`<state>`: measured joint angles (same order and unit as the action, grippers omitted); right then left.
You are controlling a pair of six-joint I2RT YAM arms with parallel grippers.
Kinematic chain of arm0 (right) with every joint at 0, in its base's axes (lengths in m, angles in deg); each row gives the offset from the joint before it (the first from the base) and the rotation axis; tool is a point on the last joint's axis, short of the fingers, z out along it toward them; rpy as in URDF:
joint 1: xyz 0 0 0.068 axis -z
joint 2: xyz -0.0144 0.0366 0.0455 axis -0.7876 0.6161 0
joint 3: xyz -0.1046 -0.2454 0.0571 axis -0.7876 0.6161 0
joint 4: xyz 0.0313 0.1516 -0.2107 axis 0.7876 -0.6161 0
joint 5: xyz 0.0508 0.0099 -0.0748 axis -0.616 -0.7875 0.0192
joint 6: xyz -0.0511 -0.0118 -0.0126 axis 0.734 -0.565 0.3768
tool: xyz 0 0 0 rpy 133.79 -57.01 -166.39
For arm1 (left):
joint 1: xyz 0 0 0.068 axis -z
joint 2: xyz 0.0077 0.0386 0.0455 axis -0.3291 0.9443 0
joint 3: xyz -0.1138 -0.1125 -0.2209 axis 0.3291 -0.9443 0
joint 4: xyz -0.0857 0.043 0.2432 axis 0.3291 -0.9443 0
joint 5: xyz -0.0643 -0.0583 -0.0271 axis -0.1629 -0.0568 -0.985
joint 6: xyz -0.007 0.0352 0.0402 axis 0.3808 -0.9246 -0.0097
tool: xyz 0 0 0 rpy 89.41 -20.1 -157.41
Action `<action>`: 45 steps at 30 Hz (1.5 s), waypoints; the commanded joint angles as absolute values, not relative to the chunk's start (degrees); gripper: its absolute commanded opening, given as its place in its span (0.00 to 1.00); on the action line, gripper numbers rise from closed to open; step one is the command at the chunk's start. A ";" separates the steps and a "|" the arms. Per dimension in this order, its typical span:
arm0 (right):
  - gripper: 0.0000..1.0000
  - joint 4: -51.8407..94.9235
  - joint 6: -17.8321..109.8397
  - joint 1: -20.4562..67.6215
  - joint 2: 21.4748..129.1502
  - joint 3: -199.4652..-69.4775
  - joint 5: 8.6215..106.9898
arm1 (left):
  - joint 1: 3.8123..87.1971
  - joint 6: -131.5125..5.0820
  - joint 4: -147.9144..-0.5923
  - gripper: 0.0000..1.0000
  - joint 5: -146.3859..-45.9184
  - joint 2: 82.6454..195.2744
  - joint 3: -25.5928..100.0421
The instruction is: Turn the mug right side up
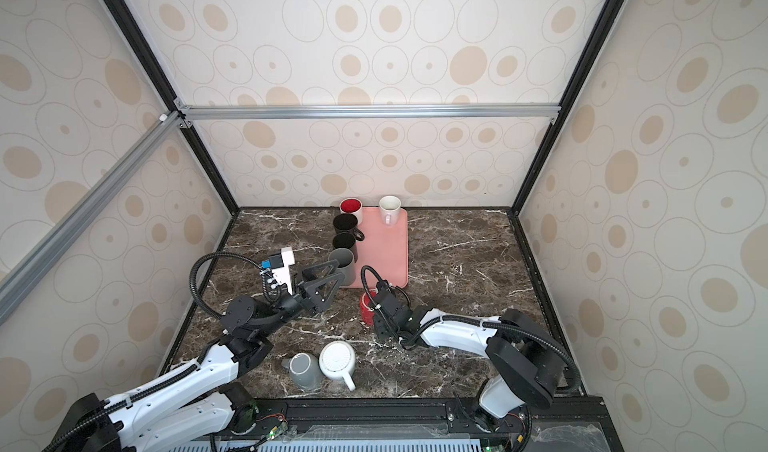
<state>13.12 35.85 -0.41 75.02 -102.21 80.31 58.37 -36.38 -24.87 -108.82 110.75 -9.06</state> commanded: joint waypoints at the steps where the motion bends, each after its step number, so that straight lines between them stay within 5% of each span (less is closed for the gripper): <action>1: 0.37 13.89 37.92 -0.33 76.08 -103.43 80.42 | 58.18 -37.63 -24.60 0.73 -108.79 110.33 -8.94; 12: 0.36 15.15 42.74 -0.34 78.05 -105.22 83.99 | 58.16 -36.94 -23.90 0.73 -109.19 111.39 -9.11; 17: 0.48 19.15 44.28 -0.33 78.21 -104.03 84.55 | 58.20 -36.67 -23.64 0.73 -109.43 111.85 -9.11; 33: 0.00 19.23 44.05 -0.35 78.53 -103.46 85.62 | 58.14 -36.43 -23.27 0.73 -109.54 112.72 -9.38; 45: 0.00 22.45 42.90 1.71 63.35 -98.70 81.17 | 58.15 -35.62 -21.65 0.75 -109.69 114.87 -10.16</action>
<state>18.45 44.00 0.53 68.35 -98.23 81.53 58.31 -36.27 -24.85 -108.80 114.09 -10.13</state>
